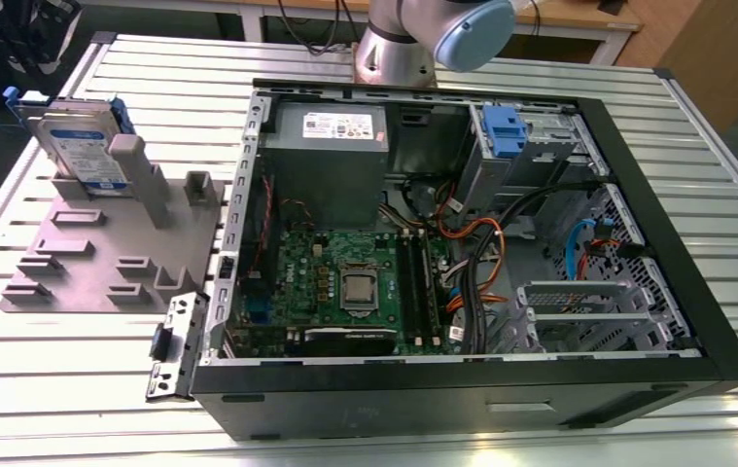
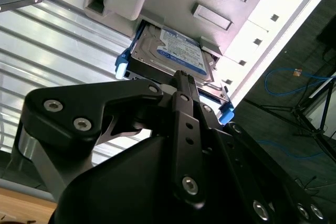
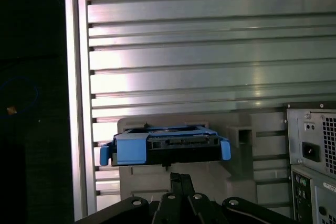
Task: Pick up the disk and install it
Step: 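Reach for the disk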
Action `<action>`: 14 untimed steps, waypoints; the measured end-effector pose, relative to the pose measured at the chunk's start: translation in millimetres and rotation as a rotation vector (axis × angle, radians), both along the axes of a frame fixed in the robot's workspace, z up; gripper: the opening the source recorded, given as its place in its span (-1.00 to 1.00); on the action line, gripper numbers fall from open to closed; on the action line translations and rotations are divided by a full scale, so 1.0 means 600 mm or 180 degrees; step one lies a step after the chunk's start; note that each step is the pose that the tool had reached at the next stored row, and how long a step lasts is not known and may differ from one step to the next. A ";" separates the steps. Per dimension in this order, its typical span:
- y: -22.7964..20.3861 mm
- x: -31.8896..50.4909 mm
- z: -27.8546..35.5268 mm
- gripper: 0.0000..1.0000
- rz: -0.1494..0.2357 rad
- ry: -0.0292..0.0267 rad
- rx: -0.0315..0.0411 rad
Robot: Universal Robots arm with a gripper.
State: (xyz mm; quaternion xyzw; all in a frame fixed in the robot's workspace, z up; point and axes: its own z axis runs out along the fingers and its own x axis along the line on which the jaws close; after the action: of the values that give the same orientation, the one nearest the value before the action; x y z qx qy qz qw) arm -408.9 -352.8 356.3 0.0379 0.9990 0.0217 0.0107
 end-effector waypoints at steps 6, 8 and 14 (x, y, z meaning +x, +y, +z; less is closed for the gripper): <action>0.0000 0.000 0.000 -0.79 0.0000 0.0000 0.0000; 0.0005 -0.002 -0.001 -0.79 0.0000 0.0000 0.0000; 0.0109 -0.032 -0.005 -0.79 0.0000 0.0011 0.0000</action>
State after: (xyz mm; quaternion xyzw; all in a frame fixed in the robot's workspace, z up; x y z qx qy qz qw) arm -428.3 -346.2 353.4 0.0379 0.9990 0.0217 0.0090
